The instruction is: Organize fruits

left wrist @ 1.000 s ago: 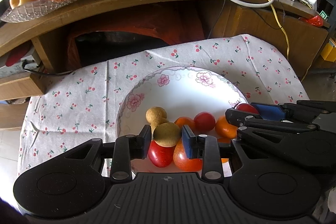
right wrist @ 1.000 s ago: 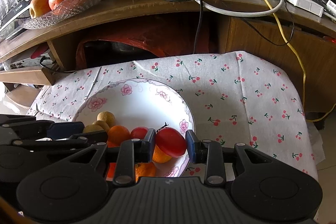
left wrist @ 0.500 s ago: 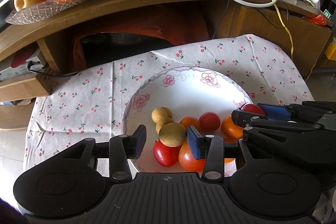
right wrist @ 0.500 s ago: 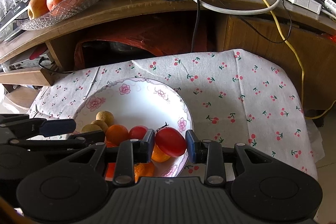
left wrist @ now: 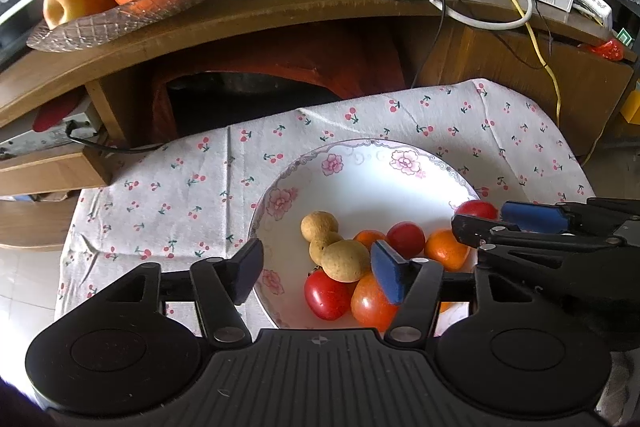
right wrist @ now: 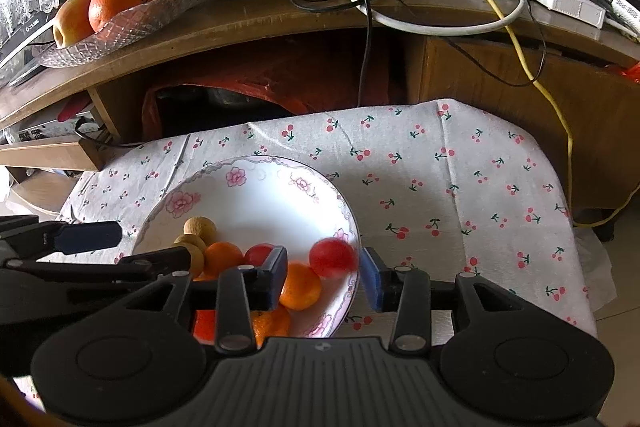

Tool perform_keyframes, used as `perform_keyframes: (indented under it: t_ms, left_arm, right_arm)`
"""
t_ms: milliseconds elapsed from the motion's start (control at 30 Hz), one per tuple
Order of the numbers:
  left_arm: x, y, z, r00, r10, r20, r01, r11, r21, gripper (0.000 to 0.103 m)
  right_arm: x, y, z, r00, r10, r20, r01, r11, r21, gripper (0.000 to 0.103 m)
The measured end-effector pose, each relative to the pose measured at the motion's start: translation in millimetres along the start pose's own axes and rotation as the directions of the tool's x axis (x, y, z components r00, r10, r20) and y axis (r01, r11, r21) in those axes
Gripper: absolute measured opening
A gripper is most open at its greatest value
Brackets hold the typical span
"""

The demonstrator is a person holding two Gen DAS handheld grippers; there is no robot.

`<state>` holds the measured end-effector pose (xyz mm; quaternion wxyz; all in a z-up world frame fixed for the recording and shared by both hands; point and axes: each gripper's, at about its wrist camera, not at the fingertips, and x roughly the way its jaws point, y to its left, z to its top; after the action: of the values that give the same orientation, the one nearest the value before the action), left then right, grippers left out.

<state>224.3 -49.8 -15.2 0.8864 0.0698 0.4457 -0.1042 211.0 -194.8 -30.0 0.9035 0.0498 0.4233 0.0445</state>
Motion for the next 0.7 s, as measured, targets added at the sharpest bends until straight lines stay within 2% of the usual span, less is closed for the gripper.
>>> perform_keyframes:
  t_ms: [233,600,700]
  left_arm:
    - [-10,2,-2,1.000,0.002,0.022,-0.001,1.000,-0.010,0.083]
    - [-38,4,-18,0.998,-0.006,0.060,0.007,1.000,-0.013,0.093]
    - [-47,6,-25,0.997,-0.004,0.076,0.006,1.000,-0.014,0.094]
  right_arm:
    - [-13,-4,-1,1.000,-0.017,0.021,0.017,1.000,0.016,0.045]
    - [-54,-2,-17,0.998,-0.025,0.060,0.023,0.999,0.025,0.047]
    - [-68,1,-24,0.997,-0.026,0.078,0.026,1.000,0.005,0.050]
